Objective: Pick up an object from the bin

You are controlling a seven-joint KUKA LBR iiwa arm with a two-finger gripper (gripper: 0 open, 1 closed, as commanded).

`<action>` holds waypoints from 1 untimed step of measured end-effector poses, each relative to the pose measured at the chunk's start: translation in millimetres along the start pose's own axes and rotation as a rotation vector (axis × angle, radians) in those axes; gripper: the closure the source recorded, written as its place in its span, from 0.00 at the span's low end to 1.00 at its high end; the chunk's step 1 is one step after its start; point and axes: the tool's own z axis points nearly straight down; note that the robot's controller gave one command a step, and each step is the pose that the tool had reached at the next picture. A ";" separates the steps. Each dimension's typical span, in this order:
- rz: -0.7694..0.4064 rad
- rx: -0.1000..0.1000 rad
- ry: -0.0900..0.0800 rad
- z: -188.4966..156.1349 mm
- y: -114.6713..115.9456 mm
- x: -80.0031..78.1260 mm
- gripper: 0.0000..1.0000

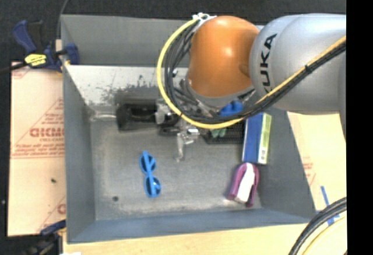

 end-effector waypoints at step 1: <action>0.033 0.001 0.019 105.9 -23.6 -33.1 0.00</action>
Offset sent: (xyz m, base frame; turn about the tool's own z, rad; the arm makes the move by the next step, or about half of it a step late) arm 0.0375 -0.0040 -0.0153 0.0439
